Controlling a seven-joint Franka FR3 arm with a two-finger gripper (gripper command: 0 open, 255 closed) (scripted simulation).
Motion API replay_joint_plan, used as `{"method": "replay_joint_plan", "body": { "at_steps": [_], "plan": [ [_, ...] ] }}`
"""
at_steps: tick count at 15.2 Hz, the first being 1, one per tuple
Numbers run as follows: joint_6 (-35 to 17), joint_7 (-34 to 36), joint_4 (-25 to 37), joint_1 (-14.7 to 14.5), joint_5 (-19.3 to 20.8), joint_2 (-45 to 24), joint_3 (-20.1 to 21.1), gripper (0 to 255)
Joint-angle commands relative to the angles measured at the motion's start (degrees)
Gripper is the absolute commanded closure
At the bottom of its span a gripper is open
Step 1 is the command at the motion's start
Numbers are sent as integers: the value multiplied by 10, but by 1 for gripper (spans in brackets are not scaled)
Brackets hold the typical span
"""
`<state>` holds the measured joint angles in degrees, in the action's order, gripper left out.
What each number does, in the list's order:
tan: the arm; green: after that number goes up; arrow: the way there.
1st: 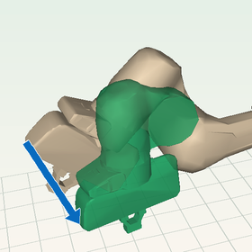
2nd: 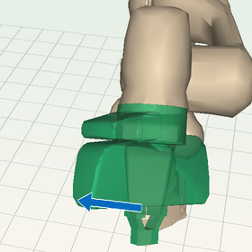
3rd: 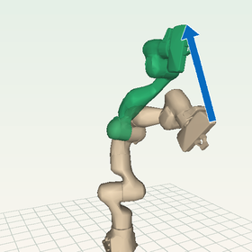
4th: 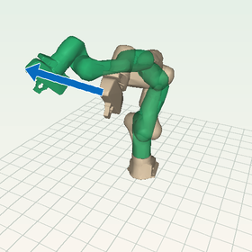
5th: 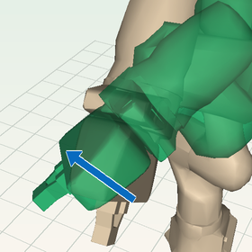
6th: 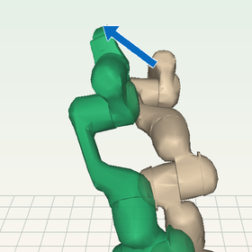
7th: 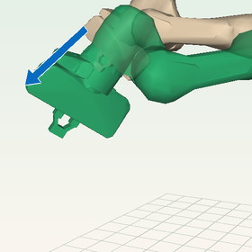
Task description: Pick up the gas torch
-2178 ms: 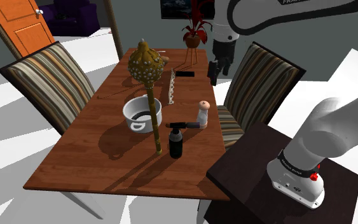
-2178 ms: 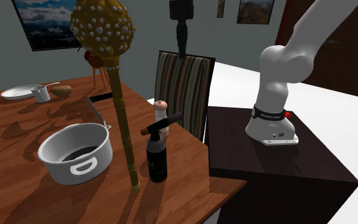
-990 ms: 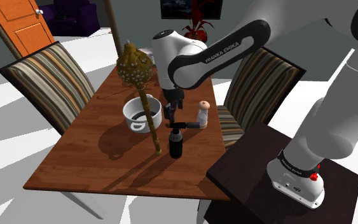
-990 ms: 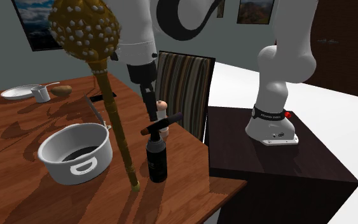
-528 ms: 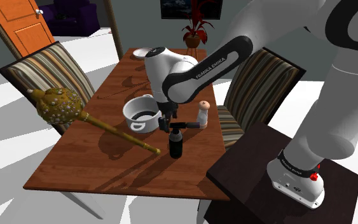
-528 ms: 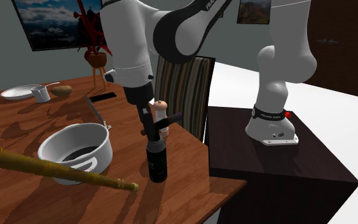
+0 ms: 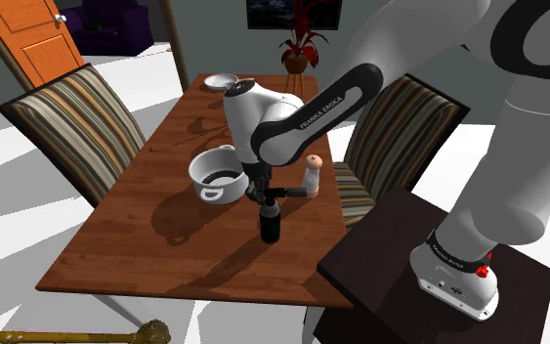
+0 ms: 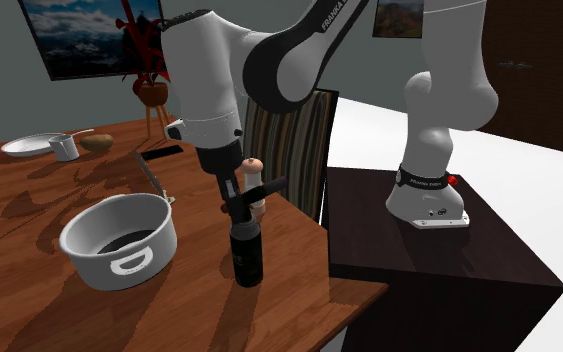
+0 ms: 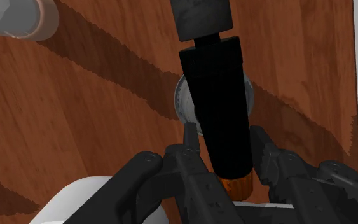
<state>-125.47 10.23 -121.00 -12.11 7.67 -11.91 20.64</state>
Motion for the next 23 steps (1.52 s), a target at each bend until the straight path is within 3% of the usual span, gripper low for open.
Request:
{"method": "replay_joint_plan", "body": {
  "at_steps": [1, 6, 23],
  "plan": [
    [0, 0, -1, 0, 0, -1, 0, 255],
    [1, 0, 0, 0, 0, 0, 0, 255],
    [106, -25, 48, 6, -32, 62, 6, 255]
  ]
}}
